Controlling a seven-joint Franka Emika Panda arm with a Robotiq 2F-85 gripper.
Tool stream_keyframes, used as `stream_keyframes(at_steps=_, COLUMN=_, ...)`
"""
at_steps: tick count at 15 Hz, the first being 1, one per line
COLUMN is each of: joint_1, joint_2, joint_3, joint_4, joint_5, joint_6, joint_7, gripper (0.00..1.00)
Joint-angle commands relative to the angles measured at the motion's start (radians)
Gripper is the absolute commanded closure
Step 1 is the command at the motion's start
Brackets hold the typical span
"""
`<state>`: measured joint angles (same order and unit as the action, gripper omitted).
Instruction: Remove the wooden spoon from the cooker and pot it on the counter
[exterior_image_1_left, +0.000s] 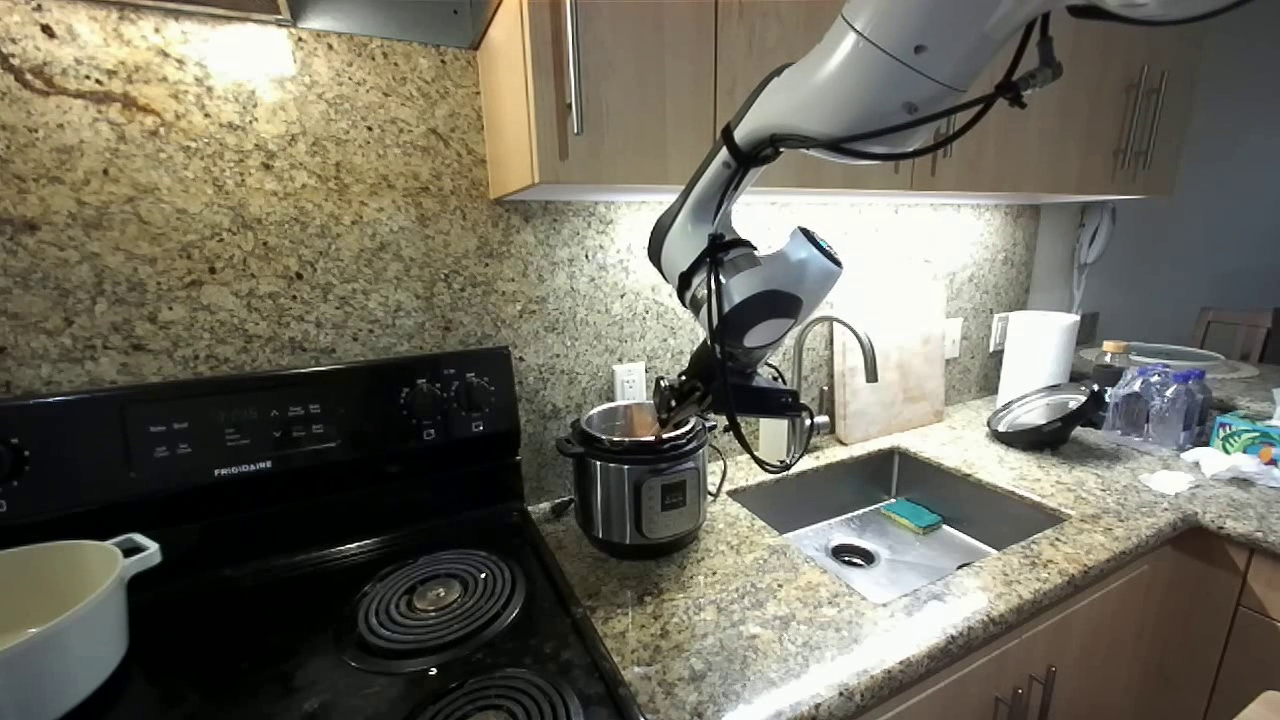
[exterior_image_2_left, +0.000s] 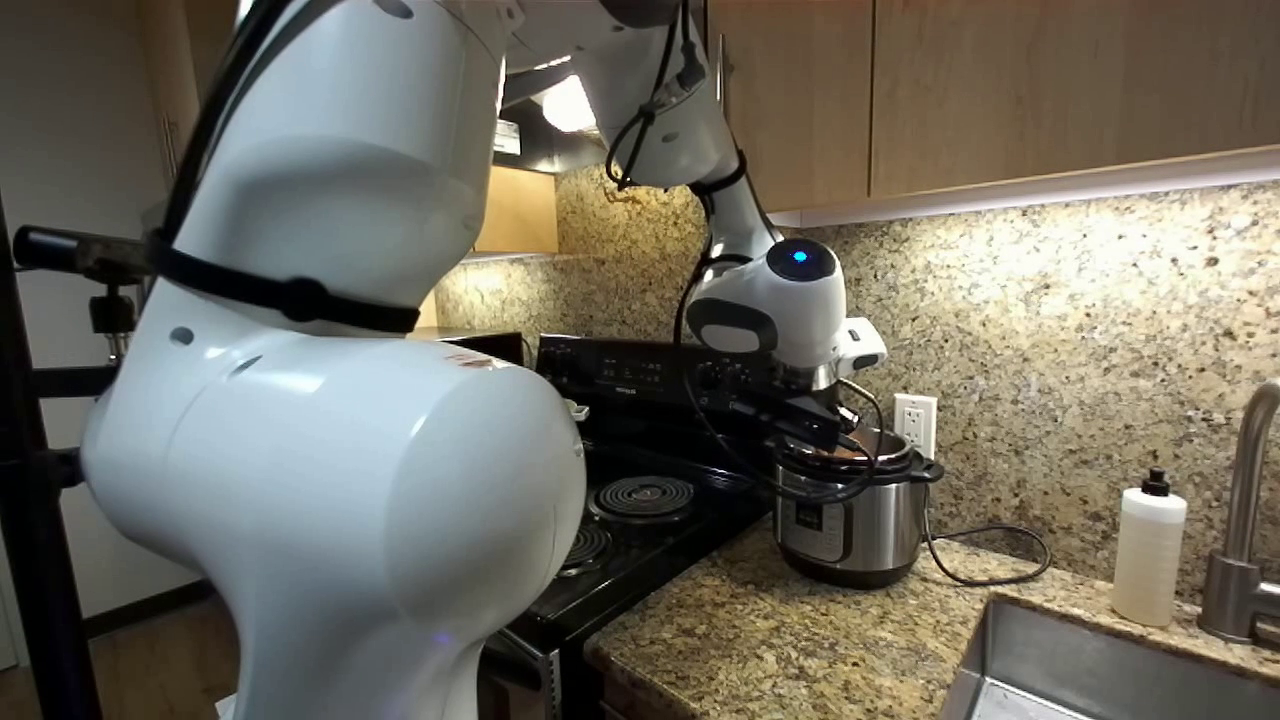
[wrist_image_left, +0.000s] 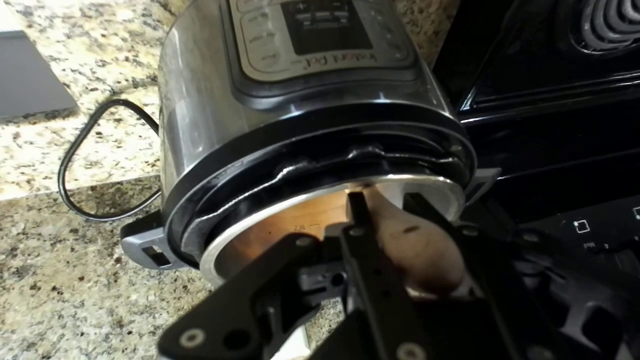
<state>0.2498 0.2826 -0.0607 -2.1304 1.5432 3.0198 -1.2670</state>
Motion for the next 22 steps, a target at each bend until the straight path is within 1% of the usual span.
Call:
stream_keyframes(at_steps=1, joint_1=-0.007, joint_2=-0.022, joint_3=0.006, joint_4=-0.017, joint_5=0.053, joint_6=-0.012, joint_7=-0.065, gripper=0.92)
stream_keyframes(at_steps=8, joint_1=-0.001, joint_2=-0.109, joint_3=0.002, joint_4=-0.073, joint_5=0.050, joint_6=0.025, joint_7=-0.069, gripper=0.91)
stream_keyframes(at_steps=13, joint_1=-0.001, joint_2=-0.243, joint_3=-0.004, joint_4=-0.142, joint_5=0.053, joint_6=0.056, joint_7=-0.103, gripper=0.92)
stream_keyframes(at_steps=18, joint_1=-0.007, joint_2=-0.380, joint_3=-0.024, joint_4=-0.235, joint_5=0.019, joint_6=0.025, joint_7=-0.123, gripper=0.92)
stream_keyframes(at_steps=19, joint_1=-0.010, joint_2=-0.421, joint_3=-0.032, joint_4=-0.268, joint_5=0.009, joint_6=-0.012, joint_7=-0.130, gripper=0.92)
stream_keyframes(at_steps=22, joint_1=-0.011, joint_2=-0.517, joint_3=-0.049, joint_4=-0.362, joint_5=-0.033, joint_6=-0.062, joint_7=-0.115, gripper=0.92)
